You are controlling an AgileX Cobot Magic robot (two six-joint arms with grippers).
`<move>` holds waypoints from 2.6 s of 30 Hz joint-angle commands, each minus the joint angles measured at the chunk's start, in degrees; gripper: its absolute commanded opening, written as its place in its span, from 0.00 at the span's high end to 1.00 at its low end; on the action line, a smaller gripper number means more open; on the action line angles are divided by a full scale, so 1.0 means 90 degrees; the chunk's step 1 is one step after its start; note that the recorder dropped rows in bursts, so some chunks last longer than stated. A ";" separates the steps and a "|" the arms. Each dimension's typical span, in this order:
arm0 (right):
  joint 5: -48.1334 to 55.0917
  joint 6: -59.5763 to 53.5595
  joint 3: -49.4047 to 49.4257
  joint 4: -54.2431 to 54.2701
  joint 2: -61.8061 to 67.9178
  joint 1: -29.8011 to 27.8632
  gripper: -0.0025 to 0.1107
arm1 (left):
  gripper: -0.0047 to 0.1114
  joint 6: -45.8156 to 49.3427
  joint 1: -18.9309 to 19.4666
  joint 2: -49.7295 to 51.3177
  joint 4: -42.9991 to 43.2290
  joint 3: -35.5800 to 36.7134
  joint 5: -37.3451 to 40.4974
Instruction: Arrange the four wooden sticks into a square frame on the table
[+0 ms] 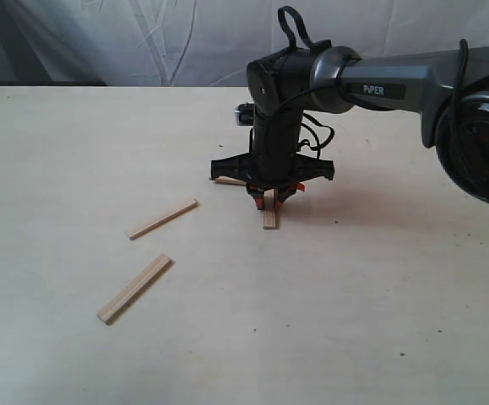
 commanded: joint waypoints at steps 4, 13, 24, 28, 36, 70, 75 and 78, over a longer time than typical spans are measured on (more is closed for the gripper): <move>-0.0006 0.0000 -0.0007 0.0034 -0.0045 -0.0024 0.58 | 0.96 -0.0015 0.0001 -0.0031 0.0000 0.0009 -0.0056; 0.0035 0.0000 -0.0125 0.0049 -0.0459 -0.0024 0.52 | 0.96 -0.0015 0.0001 -0.0031 0.0013 0.0009 -0.0054; 0.0608 -0.1321 -0.0125 0.0724 -0.1245 -0.0584 0.52 | 0.96 -0.0111 0.0001 -0.0031 -0.0646 0.0009 -0.0374; 0.0671 -0.1574 -0.0100 0.0759 -0.1254 -0.0740 0.52 | 0.96 -0.0258 0.0001 -0.0031 -0.2267 0.0009 -0.1440; 0.0533 -0.2016 -0.0073 0.0726 -0.1254 -0.0851 0.52 | 0.96 -0.0524 0.0001 -0.0031 -0.3890 -0.0190 -0.1561; 0.0866 -0.2830 -0.0073 0.1044 -0.1206 -0.1555 0.64 | 0.70 0.3107 -0.1703 1.2936 -0.1815 -0.7436 0.2545; 0.0790 -0.2830 -0.0073 0.0884 -0.1206 -0.1555 0.64 | 0.96 0.2590 -0.1717 1.2597 -0.2883 -0.7847 0.3035; 0.0632 -0.2830 -0.0073 0.0823 -0.1206 -0.1555 0.64 | 0.96 0.2419 -0.2050 1.2324 -0.3846 -0.7876 0.2327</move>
